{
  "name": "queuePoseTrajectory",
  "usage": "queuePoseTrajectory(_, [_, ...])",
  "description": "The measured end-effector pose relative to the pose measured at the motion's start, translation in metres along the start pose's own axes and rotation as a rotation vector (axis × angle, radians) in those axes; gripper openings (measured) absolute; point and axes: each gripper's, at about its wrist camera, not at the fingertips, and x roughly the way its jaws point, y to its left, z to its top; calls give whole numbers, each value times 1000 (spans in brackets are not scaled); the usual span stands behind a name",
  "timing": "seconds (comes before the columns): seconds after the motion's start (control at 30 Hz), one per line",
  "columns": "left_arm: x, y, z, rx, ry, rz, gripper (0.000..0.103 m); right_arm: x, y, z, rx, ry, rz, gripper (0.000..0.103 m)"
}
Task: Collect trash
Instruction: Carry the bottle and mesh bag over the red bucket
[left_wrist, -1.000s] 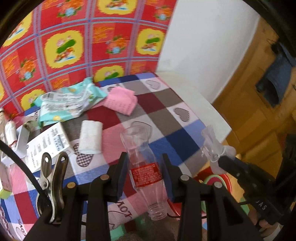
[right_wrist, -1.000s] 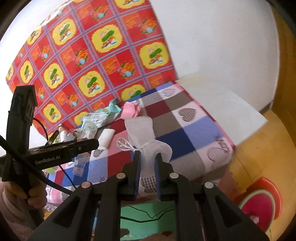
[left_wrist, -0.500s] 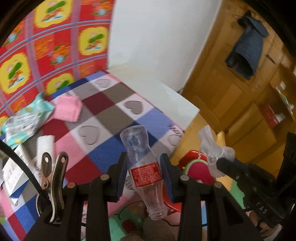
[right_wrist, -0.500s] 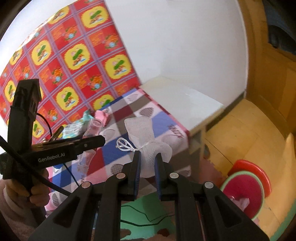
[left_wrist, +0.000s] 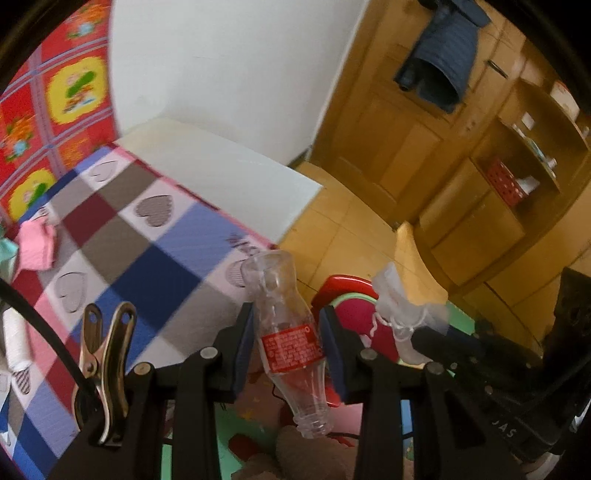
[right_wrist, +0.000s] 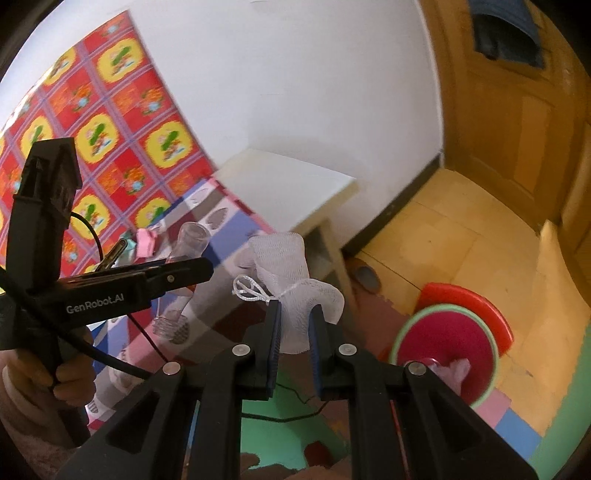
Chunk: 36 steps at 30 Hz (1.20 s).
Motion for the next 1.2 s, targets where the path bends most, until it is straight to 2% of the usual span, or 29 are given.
queuePoseTrajectory(0.3, [46,-56,2,94,76,-70,37,-5,-63,-16,72,21,-119,15])
queuePoseTrajectory(0.7, [125,-119,-12,201,191,-141,37,25,-145,-53,212,94,-186,15])
queuePoseTrajectory(1.03, [215,-157,-41,277,292,-190,37,69,-193,-88,252,180,-242,15])
queuePoseTrajectory(1.2, [266,-171,-57,302,349,-189,37,86,-216,-103,290,218,-257,15])
